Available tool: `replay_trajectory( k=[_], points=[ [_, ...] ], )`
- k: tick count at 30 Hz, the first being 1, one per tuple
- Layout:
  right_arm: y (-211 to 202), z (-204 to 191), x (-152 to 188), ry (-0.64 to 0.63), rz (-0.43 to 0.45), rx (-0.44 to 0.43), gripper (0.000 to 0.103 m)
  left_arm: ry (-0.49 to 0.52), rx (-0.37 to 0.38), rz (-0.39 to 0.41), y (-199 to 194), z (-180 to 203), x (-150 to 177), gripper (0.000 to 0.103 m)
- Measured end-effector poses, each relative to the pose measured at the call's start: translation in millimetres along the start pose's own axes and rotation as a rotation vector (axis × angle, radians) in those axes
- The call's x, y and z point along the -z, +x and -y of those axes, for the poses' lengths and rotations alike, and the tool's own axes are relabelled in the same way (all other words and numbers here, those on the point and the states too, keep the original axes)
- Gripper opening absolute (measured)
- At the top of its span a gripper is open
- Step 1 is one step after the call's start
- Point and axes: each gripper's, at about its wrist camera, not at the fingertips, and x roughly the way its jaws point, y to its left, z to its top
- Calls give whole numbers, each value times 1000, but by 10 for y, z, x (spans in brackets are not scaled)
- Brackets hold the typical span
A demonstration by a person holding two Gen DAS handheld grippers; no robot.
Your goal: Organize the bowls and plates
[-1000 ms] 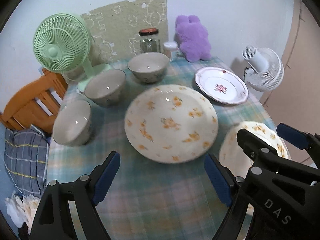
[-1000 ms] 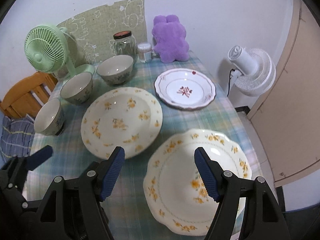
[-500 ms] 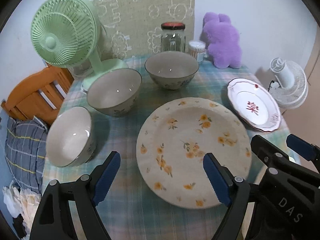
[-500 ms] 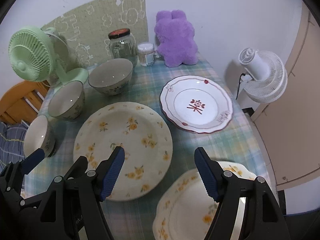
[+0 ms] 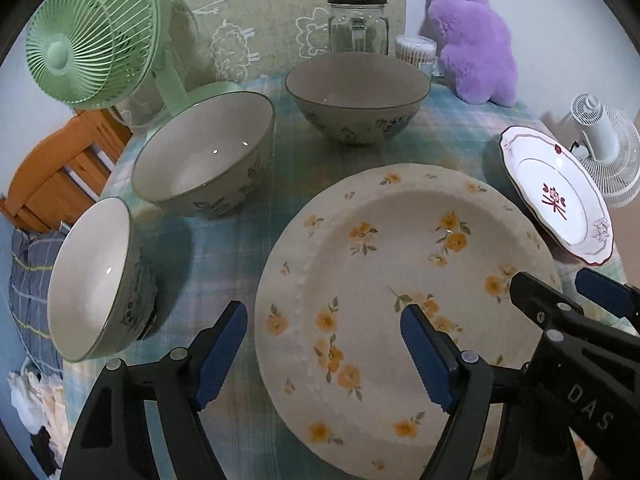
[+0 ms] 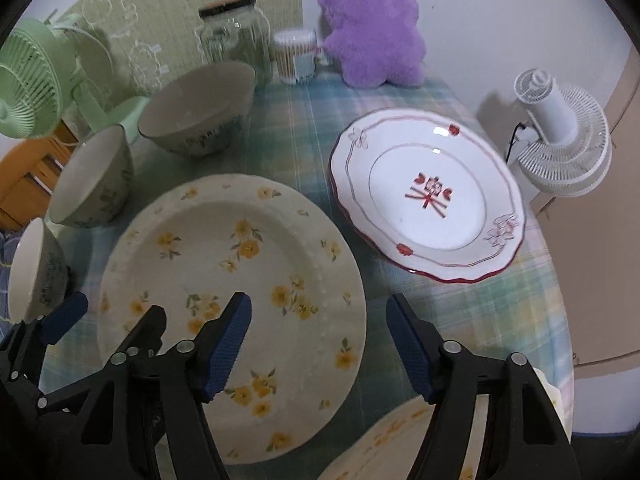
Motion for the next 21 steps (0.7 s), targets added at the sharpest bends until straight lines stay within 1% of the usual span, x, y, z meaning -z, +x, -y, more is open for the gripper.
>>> replay_trajectory(
  k=[2,3,5,8,9,10,11,16,21],
  points=[
    [72,-1,-26,-10,-13,4,71,-4,-2,-21,74,-5,0,79],
    [114,-3,-39,-22,-22,10,70,-5,-9,-28,106,-8,-3,76],
    [165,-1,-53,-27,-39,7,68,-6,-9,-36,141,-11,1,76],
    [242,16,-63,-30,-61,-1,66,2,-10,-56,221,-13,21,76],
    [267,12,-61,-34,-69,-3,63,-3,-4,-50,221,-22,19,75],
    [296,3,-54,-37,-80,-9,57,-6,1,-51,227,-27,12,75],
    [328,-1,-49,-35,-94,-18,56,-10,7,-54,233,-33,2,75],
    [354,-36,-49,-52,-104,8,56,-23,4,-64,219,-46,-13,70],
    [329,-109,17,-63,-134,-6,56,-42,-21,-114,180,-143,62,70]
  ],
)
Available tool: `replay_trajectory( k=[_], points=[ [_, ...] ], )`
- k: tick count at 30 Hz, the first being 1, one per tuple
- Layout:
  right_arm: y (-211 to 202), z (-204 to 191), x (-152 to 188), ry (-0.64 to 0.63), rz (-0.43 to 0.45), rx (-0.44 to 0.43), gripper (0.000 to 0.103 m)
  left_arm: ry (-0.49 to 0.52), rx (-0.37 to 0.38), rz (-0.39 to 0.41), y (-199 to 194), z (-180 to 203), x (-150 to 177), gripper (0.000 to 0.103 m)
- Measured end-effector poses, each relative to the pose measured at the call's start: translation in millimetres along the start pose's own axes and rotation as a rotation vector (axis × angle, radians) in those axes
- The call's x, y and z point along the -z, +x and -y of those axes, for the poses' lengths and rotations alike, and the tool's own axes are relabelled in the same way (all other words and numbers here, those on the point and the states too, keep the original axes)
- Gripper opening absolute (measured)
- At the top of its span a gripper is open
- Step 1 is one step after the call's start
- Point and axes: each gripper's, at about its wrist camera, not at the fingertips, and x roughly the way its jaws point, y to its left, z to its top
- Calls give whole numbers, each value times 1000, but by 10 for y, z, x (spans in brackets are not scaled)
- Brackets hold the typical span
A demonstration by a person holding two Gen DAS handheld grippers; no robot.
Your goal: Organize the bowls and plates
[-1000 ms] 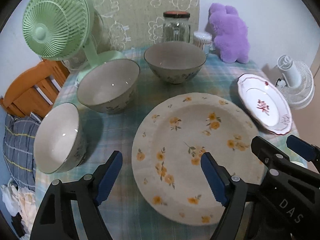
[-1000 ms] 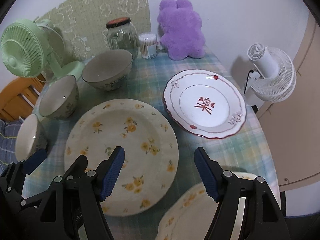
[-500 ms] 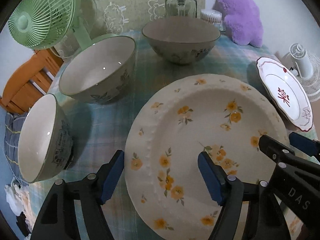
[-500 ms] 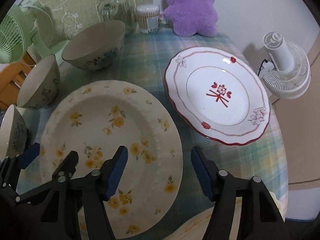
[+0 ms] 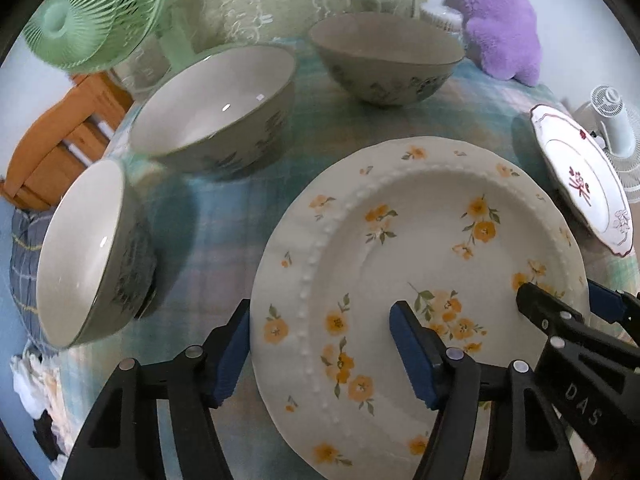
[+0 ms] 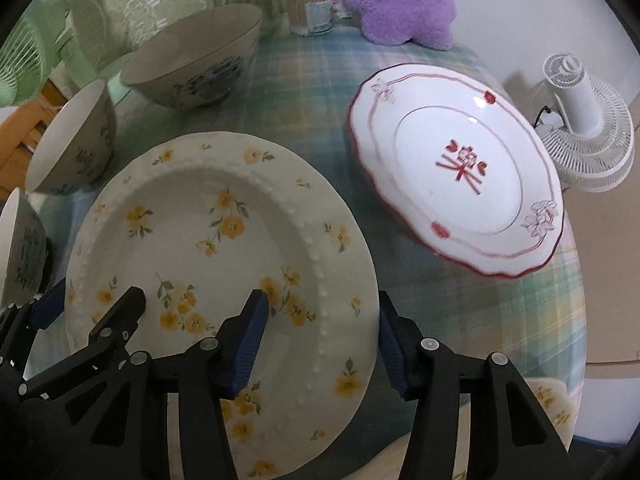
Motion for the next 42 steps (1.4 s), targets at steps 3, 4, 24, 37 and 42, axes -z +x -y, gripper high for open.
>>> replay_trajectory(
  k=[3,4,24,37,42],
  points=[
    [-16,-83,73,-29,-15,-12,56,-11,-7,-22,-19,-95,75,70],
    [-26,-111,103,-37,-20,-18,56,-15,-8,-28,-23,-124,102,70],
    [19,-306,80,-96,-68,-40,61,2,33,-29,-8,-306,154,65],
    [-153,-407,147,-158,-53,-24,60,-16,45,-48,-187,-443,356,63],
    [-240,-490,225,-170,-53,-23,60,-27,50,-45,-282,-512,418,63]
  ],
)
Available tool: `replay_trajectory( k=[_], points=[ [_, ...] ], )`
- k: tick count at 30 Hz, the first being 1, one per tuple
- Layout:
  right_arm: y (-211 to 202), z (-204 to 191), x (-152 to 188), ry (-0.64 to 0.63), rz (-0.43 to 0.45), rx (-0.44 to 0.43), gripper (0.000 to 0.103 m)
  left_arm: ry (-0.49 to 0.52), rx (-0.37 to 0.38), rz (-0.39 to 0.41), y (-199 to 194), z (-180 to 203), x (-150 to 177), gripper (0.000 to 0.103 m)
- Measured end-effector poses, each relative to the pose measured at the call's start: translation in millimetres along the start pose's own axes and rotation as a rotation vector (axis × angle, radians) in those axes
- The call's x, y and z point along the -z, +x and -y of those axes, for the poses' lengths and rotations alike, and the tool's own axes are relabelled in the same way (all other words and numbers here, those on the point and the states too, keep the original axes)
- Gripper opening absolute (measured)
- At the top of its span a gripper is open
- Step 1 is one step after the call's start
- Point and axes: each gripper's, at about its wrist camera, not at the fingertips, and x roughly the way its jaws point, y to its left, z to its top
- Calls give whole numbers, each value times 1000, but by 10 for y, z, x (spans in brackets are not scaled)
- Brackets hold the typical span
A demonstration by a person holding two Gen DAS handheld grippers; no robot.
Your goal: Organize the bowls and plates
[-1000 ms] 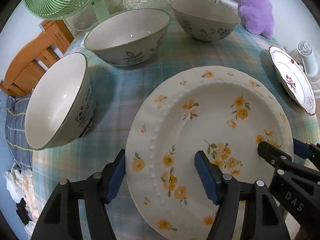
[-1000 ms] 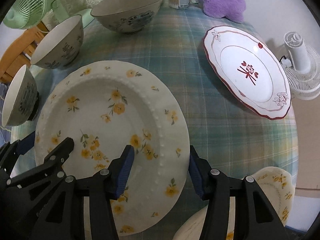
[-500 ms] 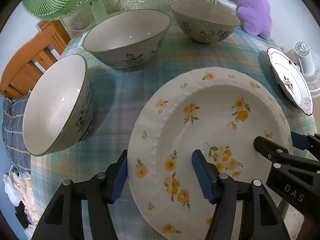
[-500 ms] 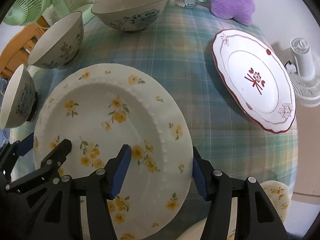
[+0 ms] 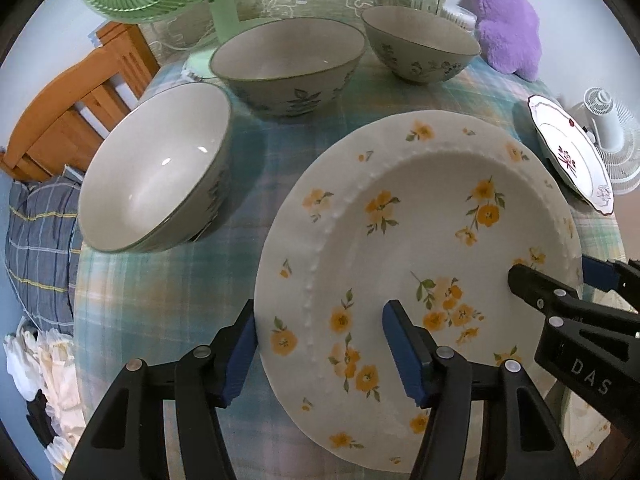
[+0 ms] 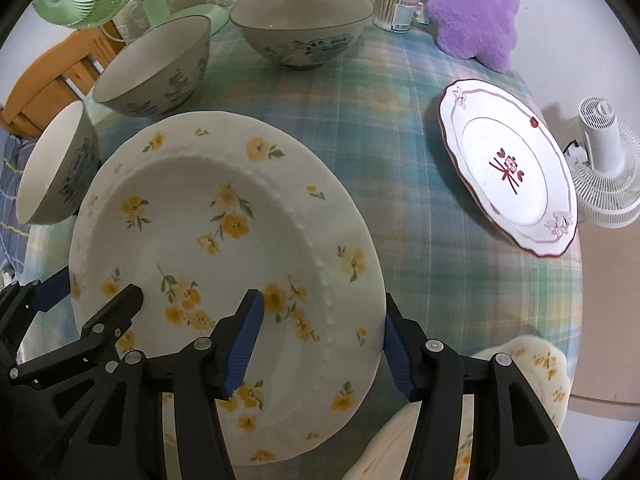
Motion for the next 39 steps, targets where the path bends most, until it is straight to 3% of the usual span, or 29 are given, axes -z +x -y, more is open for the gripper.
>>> replay_trajectory(
  k=[19,32,39],
  points=[
    [-394,-213,561,136,13,40,60,92,45,34,-334,-86,338,62],
    [-657,-16,943,254,46,58,60,152,68,87,-562,154,504,63],
    [-762,216,1057,261,57,32,60,128,50,98,-694,387,595,62]
  ],
)
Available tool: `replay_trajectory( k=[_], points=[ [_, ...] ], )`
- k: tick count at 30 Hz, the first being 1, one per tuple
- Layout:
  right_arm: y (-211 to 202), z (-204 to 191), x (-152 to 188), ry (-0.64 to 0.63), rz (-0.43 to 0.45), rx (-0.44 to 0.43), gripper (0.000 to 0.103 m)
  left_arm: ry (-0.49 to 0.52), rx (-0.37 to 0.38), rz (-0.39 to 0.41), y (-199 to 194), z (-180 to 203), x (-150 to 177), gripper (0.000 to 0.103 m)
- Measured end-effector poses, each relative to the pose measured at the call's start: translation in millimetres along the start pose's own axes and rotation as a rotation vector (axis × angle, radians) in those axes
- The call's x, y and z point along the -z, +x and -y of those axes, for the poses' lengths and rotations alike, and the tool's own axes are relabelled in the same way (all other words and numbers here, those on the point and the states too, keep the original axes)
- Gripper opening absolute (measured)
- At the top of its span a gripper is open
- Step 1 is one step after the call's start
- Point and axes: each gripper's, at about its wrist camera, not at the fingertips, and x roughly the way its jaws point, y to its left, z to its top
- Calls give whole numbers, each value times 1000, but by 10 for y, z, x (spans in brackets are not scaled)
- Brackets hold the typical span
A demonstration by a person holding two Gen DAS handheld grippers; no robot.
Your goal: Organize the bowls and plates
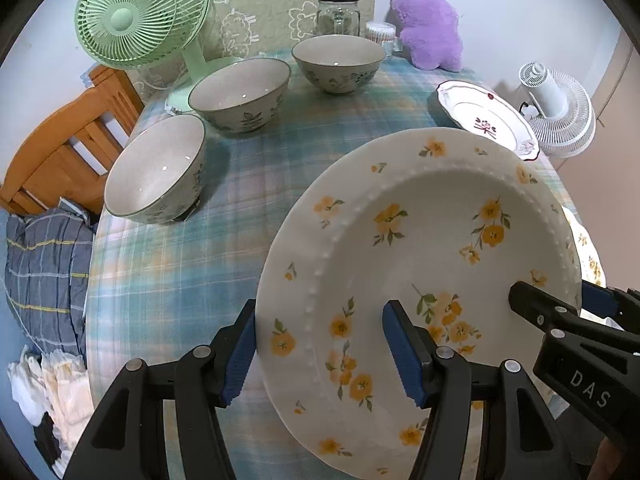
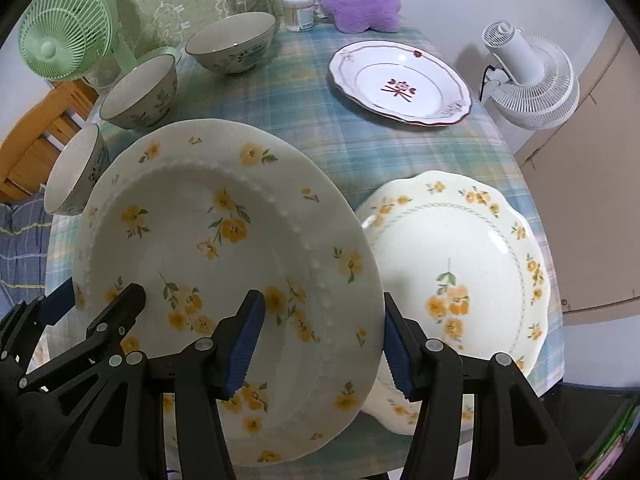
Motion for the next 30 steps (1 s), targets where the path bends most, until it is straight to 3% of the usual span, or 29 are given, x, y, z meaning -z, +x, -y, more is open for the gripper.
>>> replay_trajectory(
  k=[30],
  points=[
    [-50,1585,-170,-6,-30,23,60,-24,43,-42,147,1548,-124,62]
  ],
)
